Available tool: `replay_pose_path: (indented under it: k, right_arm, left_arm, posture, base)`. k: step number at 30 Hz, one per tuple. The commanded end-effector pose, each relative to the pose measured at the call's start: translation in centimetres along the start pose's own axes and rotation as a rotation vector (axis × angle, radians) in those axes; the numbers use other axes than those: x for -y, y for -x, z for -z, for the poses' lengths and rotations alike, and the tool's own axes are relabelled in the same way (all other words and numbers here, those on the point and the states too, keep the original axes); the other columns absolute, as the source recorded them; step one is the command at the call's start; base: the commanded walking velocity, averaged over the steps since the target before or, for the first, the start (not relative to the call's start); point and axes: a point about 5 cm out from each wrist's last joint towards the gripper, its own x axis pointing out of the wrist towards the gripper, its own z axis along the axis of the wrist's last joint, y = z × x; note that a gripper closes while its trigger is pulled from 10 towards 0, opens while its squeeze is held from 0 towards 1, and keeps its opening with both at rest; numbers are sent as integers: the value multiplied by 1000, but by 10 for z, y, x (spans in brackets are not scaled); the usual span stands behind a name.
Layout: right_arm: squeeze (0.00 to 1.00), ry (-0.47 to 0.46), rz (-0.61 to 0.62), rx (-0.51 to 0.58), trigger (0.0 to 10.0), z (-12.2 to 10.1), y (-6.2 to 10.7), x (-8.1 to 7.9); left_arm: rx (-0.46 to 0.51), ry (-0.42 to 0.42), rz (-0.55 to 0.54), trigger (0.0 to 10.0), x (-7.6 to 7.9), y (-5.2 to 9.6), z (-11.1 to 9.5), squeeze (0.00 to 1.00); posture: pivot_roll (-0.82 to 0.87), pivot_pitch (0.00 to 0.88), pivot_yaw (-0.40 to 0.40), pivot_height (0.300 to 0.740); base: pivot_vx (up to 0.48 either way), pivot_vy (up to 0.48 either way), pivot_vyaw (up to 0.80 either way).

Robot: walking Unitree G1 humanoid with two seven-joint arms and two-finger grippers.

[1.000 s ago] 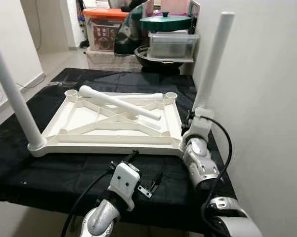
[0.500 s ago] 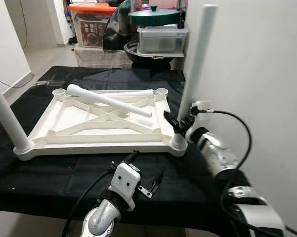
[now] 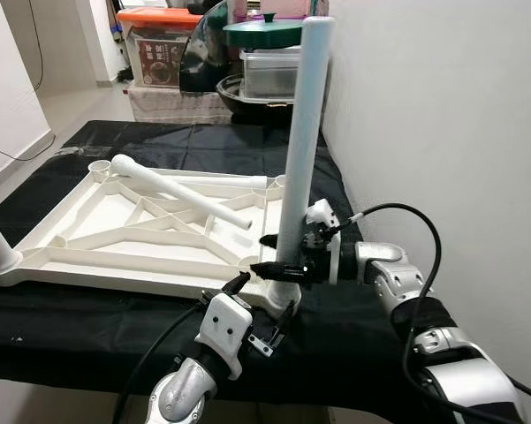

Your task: Building children table

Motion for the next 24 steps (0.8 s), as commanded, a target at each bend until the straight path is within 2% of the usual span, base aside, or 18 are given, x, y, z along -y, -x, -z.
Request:
replay_pose_path:
  k: [1,3,4,5,6,7,9,10,11,13,14,15,16,18,20,21,22,24]
  right_arm:
    - [0,47,185,-18,0,-3,-8,9]
    - [0,48,262,-15,0,-3,-7,14]
    - [0,25,390,9,0,-2,-1,21]
    - [0,25,390,9,0,-2,-1,21]
    - [0,5,504,31,0,-1,6,28]
    - [0,5,504,31,0,-1,6,28]
    - [0,-43,762,72,0,4,25,40]
    - [0,-56,843,81,0,6,31,43]
    - [0,-87,1120,83,0,13,52,50]
    - [0,-87,1120,83,0,13,52,50]
    - [0,-98,1293,69,0,17,64,52]
    - [0,-98,1293,69,0,17,64,52]
    - [0,-131,1505,74,0,25,76,50]
    - [0,-131,1505,74,0,25,76,50]
    - [0,-194,1728,87,0,35,84,41]
    - [0,-194,1728,87,0,35,84,41]
    - [0,-231,1757,97,0,37,75,35]
    - [0,-272,1726,115,0,35,53,29]
  left_arm:
    - [0,-6,7,10000,0,0,1,0]
    - [0,-6,8,10000,0,0,1,0]
    - [0,-6,7,10000,0,0,0,0]
    - [0,-6,7,10000,0,0,0,0]
    - [-1,-6,6,10000,0,0,1,0]
    - [-1,-6,6,10000,0,0,1,0]
    - [-2,-6,6,10000,0,0,1,0]
    - [-2,-6,7,10000,0,0,1,0]
    - [-4,-5,8,10000,-1,0,1,0]
    - [-4,-5,8,10000,-1,0,1,0]
    - [-4,-5,8,10000,-1,0,1,0]
    - [-4,-5,8,10000,-1,0,1,0]
    - [-4,-4,10,10000,-1,0,1,0]
    - [-4,-4,10,10000,-1,0,1,0]
    - [-5,-4,11,10000,-1,0,2,0]
    - [-5,-4,11,10000,-1,0,2,0]
    - [-6,-4,12,10000,-1,0,2,0]
    - [-6,-4,11,10000,-1,0,2,0]
  posture:
    - [102,0,-49,740]
    - [102,0,-49,740]
    - [105,0,-57,740]
    - [105,0,-57,740]
    - [105,0,-57,740]
    - [105,0,-57,740]
    - [92,0,-45,740]
    - [92,0,-45,740]
    - [87,0,-41,740]
    - [87,0,-41,740]
    - [86,0,-37,740]
    - [86,0,-37,740]
    - [84,0,-35,740]
    - [84,0,-35,740]
    - [84,0,-34,740]
    - [84,0,-34,740]
    - [86,0,-38,740]
    - [87,0,-39,740]
  base:
    - [0,0,0]
    - [0,0,0]
    - [0,0,0]
    - [0,0,0]
    - [0,0,0]
    - [0,0,0]
    - [0,0,0]
    - [0,0,0]
    - [0,0,0]
    - [0,0,0]
    - [0,0,0]
    - [0,0,0]
    - [0,0,0]
    - [0,0,0]
    - [0,0,0]
    - [0,0,0]
    - [0,0,0]
    - [0,0,0]
